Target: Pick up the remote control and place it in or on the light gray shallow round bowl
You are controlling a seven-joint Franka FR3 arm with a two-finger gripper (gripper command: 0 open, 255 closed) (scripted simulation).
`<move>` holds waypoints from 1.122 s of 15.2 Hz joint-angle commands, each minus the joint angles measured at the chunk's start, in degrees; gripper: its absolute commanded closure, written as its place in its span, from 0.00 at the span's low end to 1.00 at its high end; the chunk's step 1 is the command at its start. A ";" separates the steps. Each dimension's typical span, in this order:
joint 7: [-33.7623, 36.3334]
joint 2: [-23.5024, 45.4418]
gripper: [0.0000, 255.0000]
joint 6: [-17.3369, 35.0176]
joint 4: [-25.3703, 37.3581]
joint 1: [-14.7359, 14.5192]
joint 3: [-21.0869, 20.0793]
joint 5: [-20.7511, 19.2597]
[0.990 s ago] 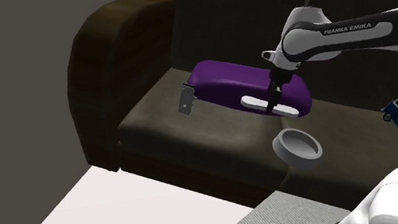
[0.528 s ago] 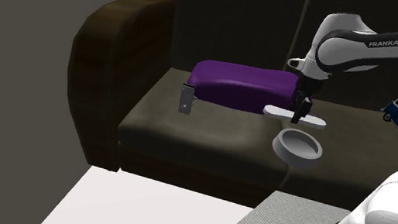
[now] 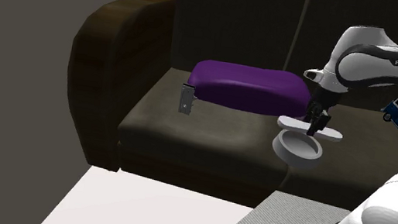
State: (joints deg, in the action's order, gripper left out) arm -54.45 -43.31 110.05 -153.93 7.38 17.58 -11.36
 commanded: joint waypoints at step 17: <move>-0.04 3.09 1.00 9.38 -6.29 0.43 1.80 -1.46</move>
State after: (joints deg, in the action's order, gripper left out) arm -54.48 -40.22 119.43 -160.23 7.81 19.38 -12.82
